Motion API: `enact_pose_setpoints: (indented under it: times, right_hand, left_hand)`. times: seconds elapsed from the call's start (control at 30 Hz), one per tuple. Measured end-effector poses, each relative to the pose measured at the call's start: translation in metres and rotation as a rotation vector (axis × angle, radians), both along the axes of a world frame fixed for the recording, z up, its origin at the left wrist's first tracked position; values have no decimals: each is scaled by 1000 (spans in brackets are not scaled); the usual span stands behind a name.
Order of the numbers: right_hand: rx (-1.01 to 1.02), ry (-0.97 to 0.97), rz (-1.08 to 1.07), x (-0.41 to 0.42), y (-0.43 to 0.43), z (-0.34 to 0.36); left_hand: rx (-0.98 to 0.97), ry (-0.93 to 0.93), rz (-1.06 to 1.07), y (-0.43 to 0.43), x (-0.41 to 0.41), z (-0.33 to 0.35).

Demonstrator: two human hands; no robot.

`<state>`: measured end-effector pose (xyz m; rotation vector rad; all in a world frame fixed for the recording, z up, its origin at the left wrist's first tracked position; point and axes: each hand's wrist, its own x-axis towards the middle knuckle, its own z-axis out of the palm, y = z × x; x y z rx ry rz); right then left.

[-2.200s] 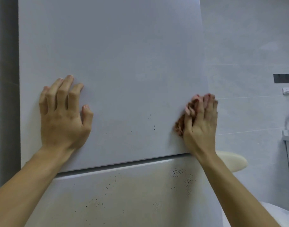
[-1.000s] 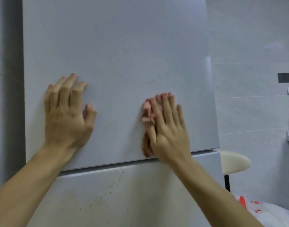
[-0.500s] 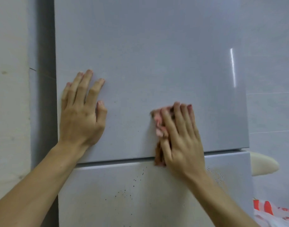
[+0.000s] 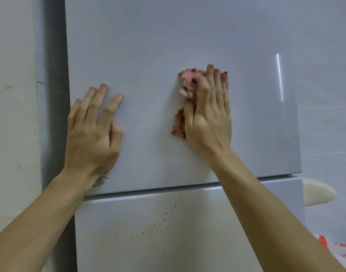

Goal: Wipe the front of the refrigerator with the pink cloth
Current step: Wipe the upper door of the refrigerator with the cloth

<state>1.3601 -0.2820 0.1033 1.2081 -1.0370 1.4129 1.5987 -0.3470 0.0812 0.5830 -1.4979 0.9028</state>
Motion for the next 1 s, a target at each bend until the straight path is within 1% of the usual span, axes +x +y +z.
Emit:
enact_pose_setpoints:
  times: [0.1,0.2,0.27,0.33,0.4,0.5,0.57,0.6,0.7,0.77,0.87,0.93,1.0]
  right_hand:
    - [64,120,35,13,2,-60]
    - [164,239,3,20,4,-106]
    - [183,317,-15,11,6,-102]
    - [135,351,-28,2,4,-73]
    - [25,276,-57,2,-5,-30]
    - [-62,53,-95,19,-16,24]
    - [-77,-28,-122,30,-19,32]
    - [-87,-23,-129,32,-18,27]
    - [-72,83,-83,40,-15,-18]
    - [19,196,-19,50,-10,-67]
    - [178,384,-26,57,-1,-119]
    - [218,480,-23,50,-1,-117]
    - [219,518,-15,46,-3,-95]
  left_hand:
    - [15,0,-18,1,-1,1]
    - [-1,22,-14,1,2,-1]
    - [-3,26,-17,1,3,-1]
    - [-2,12,-23,0,7,0]
    - [-6,1,-22,-1,11,1]
    - [-13,5,-44,-4,14,-1]
    - [-10,5,-60,-4,12,-3]
    - [-10,4,-63,-5,12,-5]
    - [-15,14,-80,-7,11,-6]
    - [-18,24,-89,-8,14,-7]
    - [-4,25,-83,-8,17,-9]
    - [19,13,-88,-7,17,-10]
    - [37,8,-94,-7,18,-11]
